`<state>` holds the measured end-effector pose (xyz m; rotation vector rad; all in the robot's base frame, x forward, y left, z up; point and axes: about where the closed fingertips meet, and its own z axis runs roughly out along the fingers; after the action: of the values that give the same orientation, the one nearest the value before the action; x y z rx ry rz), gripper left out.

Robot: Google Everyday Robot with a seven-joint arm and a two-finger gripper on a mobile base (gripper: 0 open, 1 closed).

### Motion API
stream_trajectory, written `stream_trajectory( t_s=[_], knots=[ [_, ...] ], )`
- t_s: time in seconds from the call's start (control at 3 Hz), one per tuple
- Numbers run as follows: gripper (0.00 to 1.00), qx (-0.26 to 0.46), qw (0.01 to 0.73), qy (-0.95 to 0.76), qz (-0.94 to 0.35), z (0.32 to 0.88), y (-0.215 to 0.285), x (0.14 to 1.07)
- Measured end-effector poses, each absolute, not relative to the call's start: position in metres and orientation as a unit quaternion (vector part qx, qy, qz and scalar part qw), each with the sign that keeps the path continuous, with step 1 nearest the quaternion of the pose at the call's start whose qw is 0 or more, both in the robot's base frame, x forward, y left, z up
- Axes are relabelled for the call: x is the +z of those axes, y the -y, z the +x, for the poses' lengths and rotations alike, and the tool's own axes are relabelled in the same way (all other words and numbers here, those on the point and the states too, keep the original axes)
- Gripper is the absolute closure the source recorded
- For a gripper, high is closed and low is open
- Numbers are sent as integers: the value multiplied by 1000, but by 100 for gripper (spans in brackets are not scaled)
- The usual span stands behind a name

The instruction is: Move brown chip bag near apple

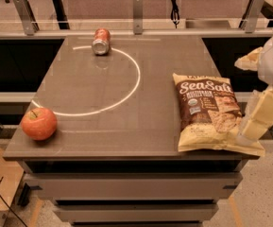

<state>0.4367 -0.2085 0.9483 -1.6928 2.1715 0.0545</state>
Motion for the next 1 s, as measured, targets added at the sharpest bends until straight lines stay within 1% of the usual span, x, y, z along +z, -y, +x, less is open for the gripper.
stream_trajectory(
  t_s=[0.33, 0.67, 1.0],
  knots=[
    [0, 55, 223, -771, -594, 437, 202, 922],
    [0, 64, 245, -778, -575, 450, 206, 895],
    [0, 73, 241, -788, -561, 466, 213, 867]
  ],
)
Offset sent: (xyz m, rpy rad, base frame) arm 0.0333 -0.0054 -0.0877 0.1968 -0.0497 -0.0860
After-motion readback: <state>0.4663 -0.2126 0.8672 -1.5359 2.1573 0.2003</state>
